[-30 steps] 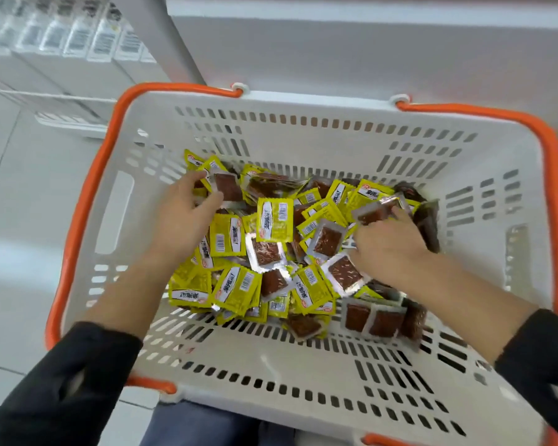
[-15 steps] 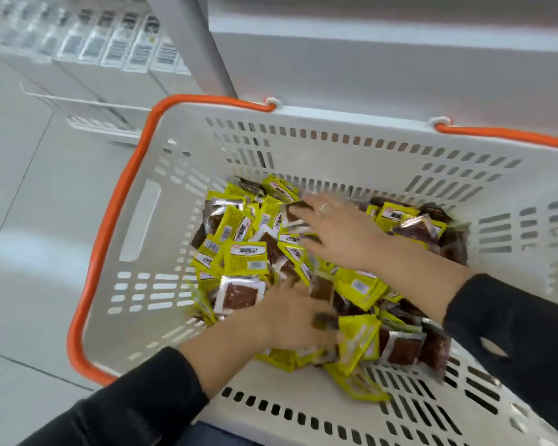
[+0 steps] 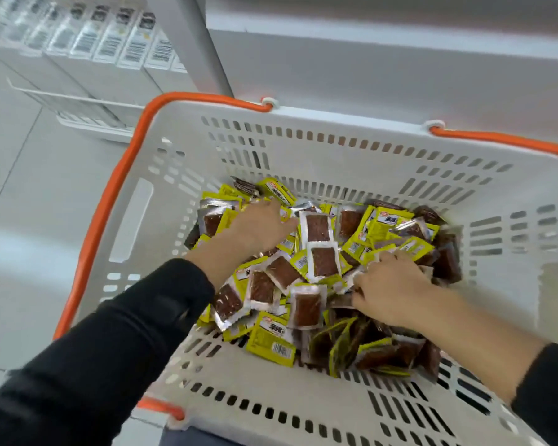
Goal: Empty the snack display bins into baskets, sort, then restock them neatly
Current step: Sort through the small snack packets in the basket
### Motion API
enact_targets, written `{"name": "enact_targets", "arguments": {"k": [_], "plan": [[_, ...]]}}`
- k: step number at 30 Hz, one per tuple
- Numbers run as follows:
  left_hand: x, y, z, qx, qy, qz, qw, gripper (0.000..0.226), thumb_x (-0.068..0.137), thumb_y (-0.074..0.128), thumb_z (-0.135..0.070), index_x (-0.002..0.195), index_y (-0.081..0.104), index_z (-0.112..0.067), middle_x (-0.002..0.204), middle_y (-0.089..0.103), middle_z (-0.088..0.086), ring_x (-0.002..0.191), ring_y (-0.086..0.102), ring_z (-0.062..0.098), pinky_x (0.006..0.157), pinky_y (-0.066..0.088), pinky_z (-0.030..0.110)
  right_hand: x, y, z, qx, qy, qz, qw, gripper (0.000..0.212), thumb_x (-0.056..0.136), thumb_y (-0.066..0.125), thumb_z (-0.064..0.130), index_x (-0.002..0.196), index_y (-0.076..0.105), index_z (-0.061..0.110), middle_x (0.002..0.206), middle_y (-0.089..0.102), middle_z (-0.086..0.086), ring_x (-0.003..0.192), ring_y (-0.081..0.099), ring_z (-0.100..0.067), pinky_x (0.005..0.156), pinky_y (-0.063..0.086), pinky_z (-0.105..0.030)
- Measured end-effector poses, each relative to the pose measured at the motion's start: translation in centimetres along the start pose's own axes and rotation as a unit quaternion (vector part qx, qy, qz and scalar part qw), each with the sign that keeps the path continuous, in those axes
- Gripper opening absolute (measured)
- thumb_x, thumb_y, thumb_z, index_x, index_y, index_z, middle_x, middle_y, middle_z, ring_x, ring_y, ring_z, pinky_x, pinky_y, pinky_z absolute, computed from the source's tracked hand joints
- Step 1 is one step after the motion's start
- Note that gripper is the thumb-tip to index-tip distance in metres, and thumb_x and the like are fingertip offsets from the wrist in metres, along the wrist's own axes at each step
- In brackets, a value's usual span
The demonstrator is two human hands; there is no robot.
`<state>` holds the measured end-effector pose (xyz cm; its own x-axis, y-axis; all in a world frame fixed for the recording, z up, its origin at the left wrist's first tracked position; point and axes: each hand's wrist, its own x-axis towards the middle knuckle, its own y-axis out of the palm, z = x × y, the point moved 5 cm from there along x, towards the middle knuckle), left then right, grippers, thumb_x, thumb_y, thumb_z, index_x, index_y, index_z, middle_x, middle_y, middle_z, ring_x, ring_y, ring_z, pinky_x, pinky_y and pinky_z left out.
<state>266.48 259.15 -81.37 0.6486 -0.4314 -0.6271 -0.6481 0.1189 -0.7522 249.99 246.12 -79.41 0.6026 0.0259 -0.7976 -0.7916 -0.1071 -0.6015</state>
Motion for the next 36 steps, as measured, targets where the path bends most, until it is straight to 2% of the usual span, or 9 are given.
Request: {"name": "enact_targets", "arguments": {"k": [4,7,11,16,20,24,30,34,36], "plan": [[0.2,2.9,-1.8,0.128,0.006,0.026,0.991,0.08,0.09,0.03,-0.072,0.15,0.027,-0.02,0.156,0.021,0.017,0.143,0.02,0.038,0.116,0.016,0.052,-1.2,-0.7,-0.9,0.014,-0.004,0.015,1.0,0.046,0.098,0.032,0.049,0.123,0.059,0.021,0.125,0.057,-0.007,0.121,0.046,-0.029,0.094,0.037,-0.038],[-1.4,4.1,-2.7,0.119,0.071,0.049,0.989,0.078,0.09,0.039,-0.067,0.151,0.022,-0.021,0.155,0.024,0.014,0.143,0.018,0.035,0.112,0.023,0.05,-0.4,-3.3,-1.5,0.09,0.011,-0.111,0.99,0.039,0.097,0.036,0.047,0.112,0.064,0.023,0.108,0.065,-0.002,0.104,0.059,-0.025,0.074,0.046,-0.03],[-4.7,5.4,-2.7,0.062,0.101,0.106,0.987,0.07,0.093,0.04,-0.062,0.152,0.022,-0.029,0.151,0.036,0.012,0.145,0.014,0.034,0.113,0.025,0.051,2.2,-6.3,-1.1,0.118,-0.001,-0.256,0.96,0.039,0.098,0.038,0.035,0.133,0.049,0.022,0.132,0.053,-0.003,0.126,0.045,-0.024,0.095,0.042,-0.036],[-9.5,6.4,-3.3,0.146,0.162,0.132,0.967,0.056,0.094,0.034,-0.063,0.143,0.039,-0.034,0.142,0.04,0.017,0.133,0.033,0.036,0.109,0.026,0.046,6.6,-5.3,1.4,0.016,-0.105,-0.156,0.982,0.065,0.099,0.034,0.05,0.154,0.012,0.025,0.162,0.009,-0.006,0.148,0.008,-0.024,0.119,0.007,-0.043],[-10.9,6.0,-3.3,0.147,0.176,0.179,0.957,0.054,0.097,0.031,-0.059,0.142,0.044,-0.031,0.143,0.038,0.018,0.134,0.035,0.036,0.107,0.031,0.043,6.5,-3.6,1.2,-0.054,-0.091,-0.136,0.985,0.061,0.098,0.028,0.05,0.152,0.023,0.023,0.157,0.025,-0.009,0.14,0.027,-0.027,0.115,0.014,-0.044],[-11.1,5.3,-2.3,0.075,0.153,0.225,0.959,0.047,0.099,0.038,-0.052,0.14,0.047,-0.03,0.129,0.048,0.007,0.121,0.05,0.028,0.095,0.043,0.035,4.1,-2.8,0.2,-0.103,-0.067,-0.098,0.988,0.052,0.096,0.026,0.051,0.132,0.048,0.019,0.125,0.057,-0.008,0.118,0.045,-0.028,0.104,0.023,-0.042],[-11.1,4.2,-0.1,-0.001,0.101,0.225,0.969,0.041,0.098,0.041,-0.052,0.127,0.058,-0.029,0.125,0.06,-0.002,0.115,0.055,0.017,0.097,0.044,0.035,0.7,-2.1,-1.3,-0.077,-0.045,-0.025,0.996,0.049,0.1,0.023,0.048,0.137,0.042,0.022,0.126,0.057,-0.009,0.124,0.041,-0.028,0.107,0.023,-0.042],[-10.7,3.1,2.0,0.063,0.048,0.166,0.983,0.04,0.098,0.039,-0.054,0.094,0.063,-0.022,0.095,0.064,-0.003,0.093,0.058,0.018,0.082,0.048,0.033,-0.7,-1.3,-1.9,-0.065,-0.046,-0.019,0.997,0.05,0.101,0.021,0.047,0.135,0.047,0.024,0.13,0.056,-0.008,0.129,0.038,-0.026,0.113,0.021,-0.043],[-10.6,2.8,2.9,0.087,0.03,0.156,0.984,0.039,0.097,0.04,-0.053,0.094,0.066,-0.023,0.094,0.064,-0.003,0.092,0.059,0.017,0.077,0.048,0.032,-1.3,-0.7,-2.0,-0.052,-0.041,-0.018,0.998,0.051,0.1,0.021,0.049,0.138,0.047,0.026,0.139,0.051,-0.008,0.14,0.027,-0.024,0.118,0.011,-0.045]]}}
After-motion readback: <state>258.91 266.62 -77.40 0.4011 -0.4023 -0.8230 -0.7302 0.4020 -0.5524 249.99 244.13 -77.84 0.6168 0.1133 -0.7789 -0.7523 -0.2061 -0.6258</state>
